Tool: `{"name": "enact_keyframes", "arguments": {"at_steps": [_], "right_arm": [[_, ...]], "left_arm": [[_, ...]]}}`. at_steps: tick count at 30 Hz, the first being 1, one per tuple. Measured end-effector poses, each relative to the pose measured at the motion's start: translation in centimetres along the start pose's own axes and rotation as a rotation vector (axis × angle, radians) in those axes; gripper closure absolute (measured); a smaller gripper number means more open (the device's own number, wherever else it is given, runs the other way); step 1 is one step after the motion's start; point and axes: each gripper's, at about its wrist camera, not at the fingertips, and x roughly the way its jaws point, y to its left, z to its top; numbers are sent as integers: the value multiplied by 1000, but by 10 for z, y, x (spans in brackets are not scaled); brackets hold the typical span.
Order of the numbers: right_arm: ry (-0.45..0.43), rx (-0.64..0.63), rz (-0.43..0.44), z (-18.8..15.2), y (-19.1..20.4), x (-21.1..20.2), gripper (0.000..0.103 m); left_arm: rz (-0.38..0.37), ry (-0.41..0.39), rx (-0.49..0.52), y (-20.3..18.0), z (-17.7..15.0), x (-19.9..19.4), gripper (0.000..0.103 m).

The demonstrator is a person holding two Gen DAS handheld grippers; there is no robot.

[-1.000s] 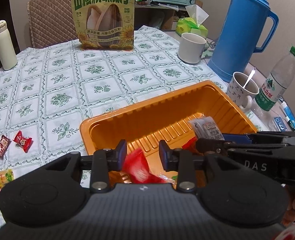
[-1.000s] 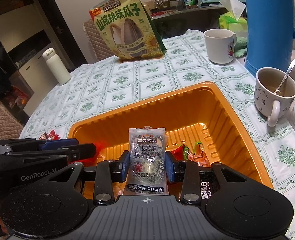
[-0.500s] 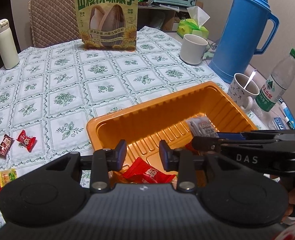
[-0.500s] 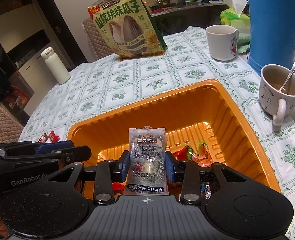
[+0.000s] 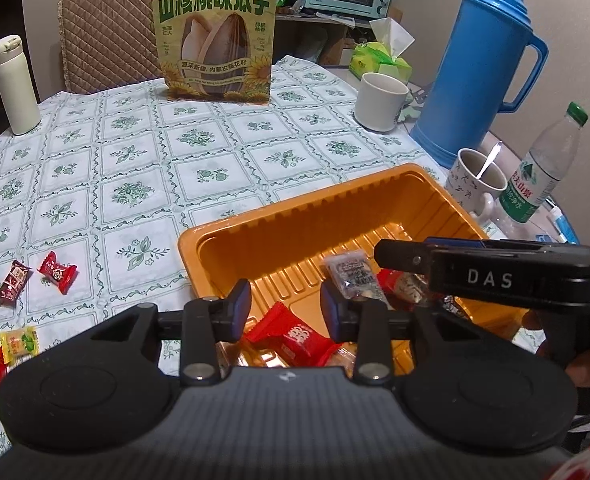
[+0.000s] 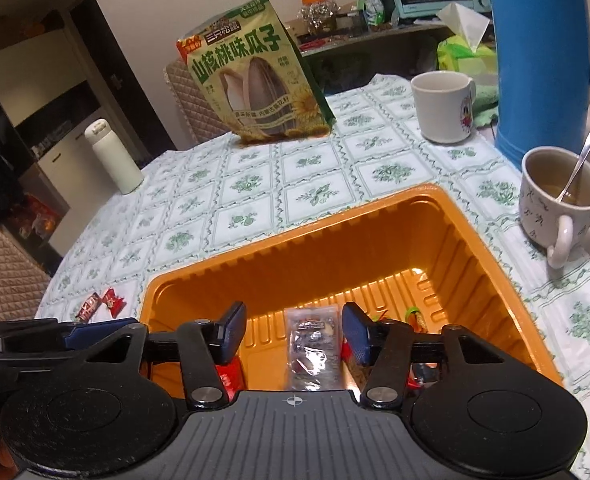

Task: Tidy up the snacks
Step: 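Open both tools to drop the snacks into the tray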

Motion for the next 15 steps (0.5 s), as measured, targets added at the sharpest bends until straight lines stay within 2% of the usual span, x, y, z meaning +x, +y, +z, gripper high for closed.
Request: {"name": "enact_keyframes", "arguments": {"at_steps": [4, 8, 10, 15], "right_arm": [[-3, -6, -16, -2, 1, -10, 44], [-13, 8, -27, -7, -3, -22, 34], [-14, 15, -30, -10, -4, -29, 31], [-13, 17, -32, -15, -4, -45, 21]], "left_arm": [[-7, -5, 3, -2, -2, -8, 66], [-9, -5, 2, -4, -4, -17, 63], [-8, -7, -1, -4, -6, -22, 57], [-9, -14, -5, -4, -12, -37, 54]]}}
